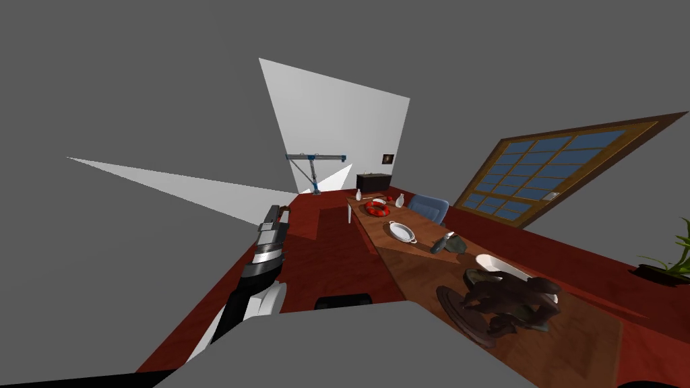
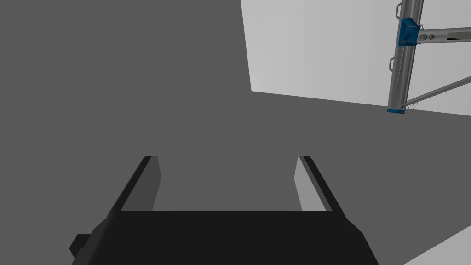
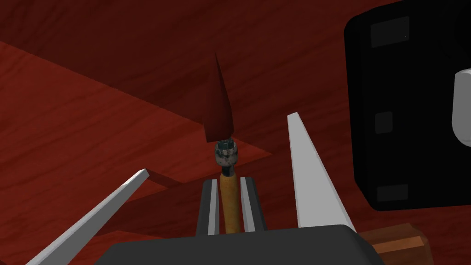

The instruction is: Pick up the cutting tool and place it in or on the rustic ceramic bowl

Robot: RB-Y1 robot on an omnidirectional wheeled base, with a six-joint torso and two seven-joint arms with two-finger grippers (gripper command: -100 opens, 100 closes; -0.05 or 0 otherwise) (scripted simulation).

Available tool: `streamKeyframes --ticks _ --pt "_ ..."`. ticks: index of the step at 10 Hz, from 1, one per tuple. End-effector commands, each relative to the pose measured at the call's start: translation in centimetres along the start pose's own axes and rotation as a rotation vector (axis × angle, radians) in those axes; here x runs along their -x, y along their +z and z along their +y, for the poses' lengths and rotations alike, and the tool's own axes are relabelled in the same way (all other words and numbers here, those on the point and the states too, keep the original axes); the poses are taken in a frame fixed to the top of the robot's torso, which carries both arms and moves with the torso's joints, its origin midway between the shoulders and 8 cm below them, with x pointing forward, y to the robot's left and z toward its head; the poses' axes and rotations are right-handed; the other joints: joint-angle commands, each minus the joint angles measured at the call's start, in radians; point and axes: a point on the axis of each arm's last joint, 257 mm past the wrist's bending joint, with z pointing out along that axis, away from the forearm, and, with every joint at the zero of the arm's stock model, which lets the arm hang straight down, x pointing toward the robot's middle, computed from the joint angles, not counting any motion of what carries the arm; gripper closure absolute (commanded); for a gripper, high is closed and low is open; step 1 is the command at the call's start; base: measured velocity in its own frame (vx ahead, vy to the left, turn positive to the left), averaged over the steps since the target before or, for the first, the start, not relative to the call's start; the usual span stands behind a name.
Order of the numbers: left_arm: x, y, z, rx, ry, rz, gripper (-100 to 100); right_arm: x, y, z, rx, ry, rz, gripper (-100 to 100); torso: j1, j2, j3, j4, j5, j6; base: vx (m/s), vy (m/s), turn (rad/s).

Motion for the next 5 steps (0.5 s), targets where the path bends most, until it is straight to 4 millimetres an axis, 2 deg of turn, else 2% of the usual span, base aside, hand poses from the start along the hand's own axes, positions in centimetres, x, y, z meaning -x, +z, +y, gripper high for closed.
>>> streamKeyframes --ticks 1,5 --pt "0.0 0.0 0.0 0.0 0.0 0.0 0 -0.3 -0.1 -1.3 -0.013 0.004 0.005 100 0.0 0.0 0.0 0.0 0.0 0.0 -0.018 0.001 -0.028" --pt "0.0 0.0 0.0 0.0 0.0 0.0 0 0.4 -0.5 -3.8 -0.017 0.013 0.001 100 0.0 -0.001 0.0 0.0 -0.001 0.0 -0.015 -0.001 -0.026"
